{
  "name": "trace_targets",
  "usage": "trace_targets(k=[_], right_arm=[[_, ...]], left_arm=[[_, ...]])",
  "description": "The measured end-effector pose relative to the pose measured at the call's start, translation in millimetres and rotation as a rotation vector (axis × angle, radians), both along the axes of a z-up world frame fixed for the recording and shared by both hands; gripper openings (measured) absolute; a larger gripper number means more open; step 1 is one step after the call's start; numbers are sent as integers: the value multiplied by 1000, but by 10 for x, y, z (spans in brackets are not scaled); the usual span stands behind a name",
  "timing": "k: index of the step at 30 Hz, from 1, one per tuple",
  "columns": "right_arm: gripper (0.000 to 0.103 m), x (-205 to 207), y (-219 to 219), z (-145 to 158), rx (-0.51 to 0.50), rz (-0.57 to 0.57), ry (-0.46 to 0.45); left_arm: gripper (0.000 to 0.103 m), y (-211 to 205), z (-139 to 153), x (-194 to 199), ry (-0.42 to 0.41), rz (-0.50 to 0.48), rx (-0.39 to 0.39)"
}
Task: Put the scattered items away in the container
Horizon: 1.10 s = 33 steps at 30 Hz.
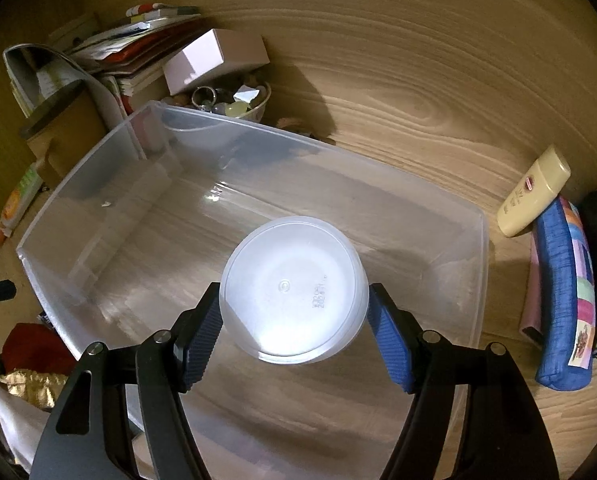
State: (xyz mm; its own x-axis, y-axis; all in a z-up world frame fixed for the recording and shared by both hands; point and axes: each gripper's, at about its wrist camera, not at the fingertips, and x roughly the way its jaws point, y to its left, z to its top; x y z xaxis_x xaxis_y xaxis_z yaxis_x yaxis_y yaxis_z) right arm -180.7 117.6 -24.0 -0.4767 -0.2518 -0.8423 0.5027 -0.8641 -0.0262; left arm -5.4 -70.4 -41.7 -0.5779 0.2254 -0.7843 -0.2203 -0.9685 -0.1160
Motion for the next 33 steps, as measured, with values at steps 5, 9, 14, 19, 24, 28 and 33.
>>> trace_targets(k=[5, 9, 14, 19, 24, 28, 33], right_arm=[[68, 32, 13, 12, -4, -8, -4], [68, 5, 18, 9, -4, -9, -11], [68, 72, 51, 46, -14, 6, -12], [69, 273, 122, 153, -26, 22, 34], [72, 545, 309, 276, -44, 27, 93], [78, 737, 482, 360, -59, 16, 135], [79, 935, 666, 326, -55, 0, 146]], left_arm=[[68, -38, -18, -131, -21, 17, 41], [68, 6, 2, -188, -18, 5, 69], [68, 189, 87, -185, 15, -52, 40], [68, 351, 114, -231, 19, -91, 5], [68, 448, 66, -300, -11, -117, 6], [68, 563, 36, -309, -24, -146, -13], [68, 685, -19, -333, -54, -176, -10]])
